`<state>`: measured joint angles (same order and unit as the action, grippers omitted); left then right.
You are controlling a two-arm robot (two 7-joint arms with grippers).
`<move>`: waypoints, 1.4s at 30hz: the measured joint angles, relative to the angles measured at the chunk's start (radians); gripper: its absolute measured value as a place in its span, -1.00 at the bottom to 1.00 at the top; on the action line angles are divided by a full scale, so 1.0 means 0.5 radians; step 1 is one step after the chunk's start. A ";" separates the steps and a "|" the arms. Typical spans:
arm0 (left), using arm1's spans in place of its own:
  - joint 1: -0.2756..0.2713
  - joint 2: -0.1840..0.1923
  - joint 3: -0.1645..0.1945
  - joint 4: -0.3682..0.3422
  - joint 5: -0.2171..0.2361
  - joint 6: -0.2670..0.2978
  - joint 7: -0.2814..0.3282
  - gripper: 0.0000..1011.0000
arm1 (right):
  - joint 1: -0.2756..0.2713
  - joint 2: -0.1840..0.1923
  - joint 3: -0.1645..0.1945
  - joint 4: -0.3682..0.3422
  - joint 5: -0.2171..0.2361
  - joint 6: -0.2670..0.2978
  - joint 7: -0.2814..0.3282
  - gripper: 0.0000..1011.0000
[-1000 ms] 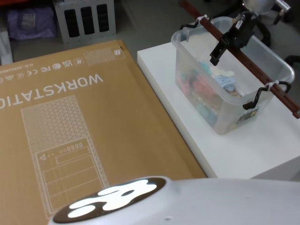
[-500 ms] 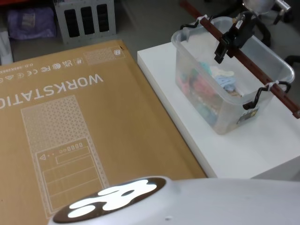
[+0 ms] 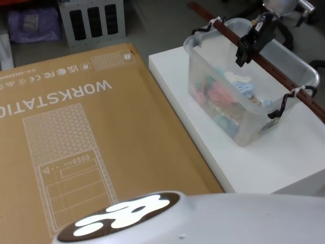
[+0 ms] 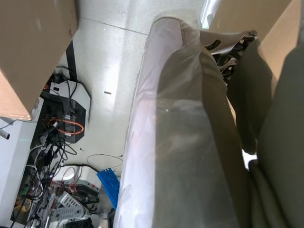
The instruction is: Use one hand to grasp the basket and place it at the designated location.
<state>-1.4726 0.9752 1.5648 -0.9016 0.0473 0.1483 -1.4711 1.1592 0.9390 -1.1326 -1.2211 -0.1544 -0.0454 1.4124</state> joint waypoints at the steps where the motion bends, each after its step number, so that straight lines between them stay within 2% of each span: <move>1: 0.000 0.000 0.000 0.000 0.000 0.000 0.000 -1.00 | 0.000 0.000 0.000 0.000 0.000 0.000 0.000 -0.54; 15: 0.000 0.000 0.000 0.000 0.000 0.000 0.000 -1.00 | -0.010 -0.006 0.010 -0.008 -0.018 0.010 0.013 -0.54; 24: 0.000 0.000 0.000 0.000 0.000 0.000 0.000 -1.00 | 0.021 -0.012 0.055 -0.047 -0.051 0.012 0.082 -0.54; 30: 0.000 0.000 0.000 0.000 0.000 0.000 0.000 -1.00 | 0.068 0.038 0.114 -0.149 -0.056 0.020 0.113 -0.54; 42: 0.000 0.000 0.000 0.000 0.000 0.000 0.000 -1.00 | 0.074 0.147 0.206 -0.341 -0.054 0.080 0.107 -0.54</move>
<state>-1.4725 0.9752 1.5648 -0.9013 0.0474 0.1483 -1.4712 1.1964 1.0124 -1.0298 -1.3915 -0.1816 -0.0052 1.4659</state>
